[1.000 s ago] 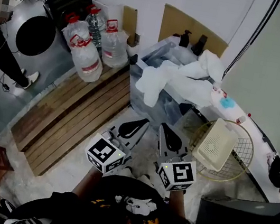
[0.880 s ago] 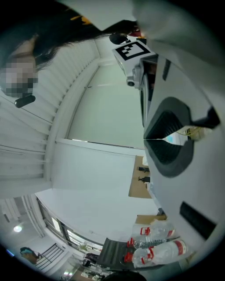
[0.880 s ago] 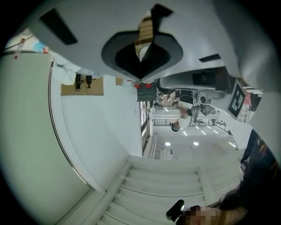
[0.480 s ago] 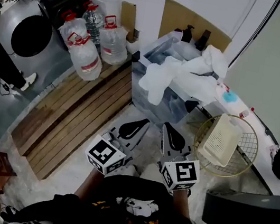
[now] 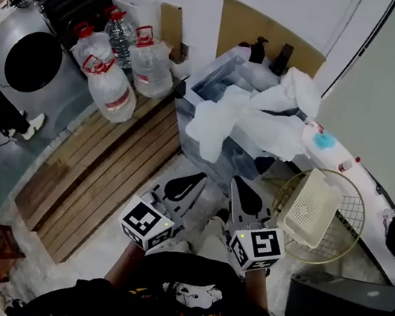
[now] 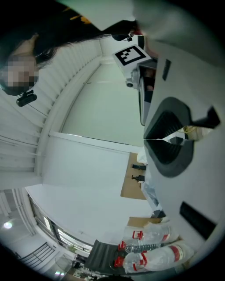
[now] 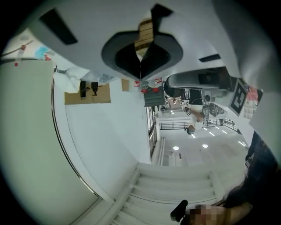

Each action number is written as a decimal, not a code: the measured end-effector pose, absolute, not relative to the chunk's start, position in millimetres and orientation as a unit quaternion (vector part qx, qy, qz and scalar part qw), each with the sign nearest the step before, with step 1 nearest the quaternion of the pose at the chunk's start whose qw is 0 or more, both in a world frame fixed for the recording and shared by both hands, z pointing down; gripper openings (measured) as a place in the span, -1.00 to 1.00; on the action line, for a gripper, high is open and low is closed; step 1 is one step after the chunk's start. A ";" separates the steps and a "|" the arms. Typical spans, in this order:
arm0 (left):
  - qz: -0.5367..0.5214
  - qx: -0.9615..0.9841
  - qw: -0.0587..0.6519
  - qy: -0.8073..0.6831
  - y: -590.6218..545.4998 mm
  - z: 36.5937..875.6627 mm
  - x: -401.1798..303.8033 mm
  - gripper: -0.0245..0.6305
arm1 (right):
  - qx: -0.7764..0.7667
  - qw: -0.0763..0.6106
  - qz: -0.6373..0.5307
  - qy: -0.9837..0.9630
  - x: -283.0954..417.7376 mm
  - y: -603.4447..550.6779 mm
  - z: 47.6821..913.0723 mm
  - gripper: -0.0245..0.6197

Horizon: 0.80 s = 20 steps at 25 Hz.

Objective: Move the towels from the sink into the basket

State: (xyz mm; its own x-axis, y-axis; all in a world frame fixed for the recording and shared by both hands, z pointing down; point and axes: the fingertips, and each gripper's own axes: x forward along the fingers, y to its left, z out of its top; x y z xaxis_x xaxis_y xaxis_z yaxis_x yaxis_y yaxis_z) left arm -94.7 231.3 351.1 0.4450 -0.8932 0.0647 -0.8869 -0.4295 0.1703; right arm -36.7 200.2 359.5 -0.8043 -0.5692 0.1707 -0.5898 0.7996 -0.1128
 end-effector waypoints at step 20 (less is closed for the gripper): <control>0.011 0.835 0.080 -0.544 17.4 348.8 -58.3 -0.90 | 0.282 0.075 0.125 -0.948 -1.9 -10.3 384.3 -0.90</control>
State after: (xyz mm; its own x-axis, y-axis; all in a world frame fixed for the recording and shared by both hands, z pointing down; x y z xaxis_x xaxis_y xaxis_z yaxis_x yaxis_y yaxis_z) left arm -58.3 17.4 348.8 0.4087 -0.9066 0.1049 -0.9101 -0.3963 0.1209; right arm -1.9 -10.3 384.3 -0.8299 -0.5161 0.2121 -0.5534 0.8099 -0.1945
